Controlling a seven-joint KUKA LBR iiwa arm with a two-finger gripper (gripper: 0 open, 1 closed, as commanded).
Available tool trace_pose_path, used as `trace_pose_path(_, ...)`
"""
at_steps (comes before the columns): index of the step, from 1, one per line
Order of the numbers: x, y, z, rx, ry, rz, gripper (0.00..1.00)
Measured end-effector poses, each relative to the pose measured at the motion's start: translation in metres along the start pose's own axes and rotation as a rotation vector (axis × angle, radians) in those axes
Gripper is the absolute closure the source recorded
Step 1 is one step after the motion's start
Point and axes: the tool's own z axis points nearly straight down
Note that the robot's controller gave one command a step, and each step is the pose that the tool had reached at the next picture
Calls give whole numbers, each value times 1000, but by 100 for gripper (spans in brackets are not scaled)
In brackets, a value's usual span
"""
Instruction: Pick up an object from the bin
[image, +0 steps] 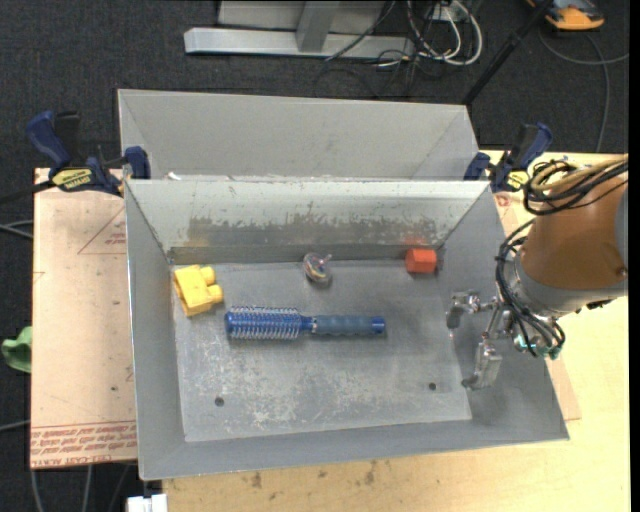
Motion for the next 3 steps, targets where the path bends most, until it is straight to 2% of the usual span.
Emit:
trace_pose_path(1, 3, 71, 13, -3, -6, 184, 0)
trace_pose_path(2, 1, 125, 14, -3, -7, 203, 0)
trace_pose_path(3, 1, 121, 14, 1, -7, 207, 100)
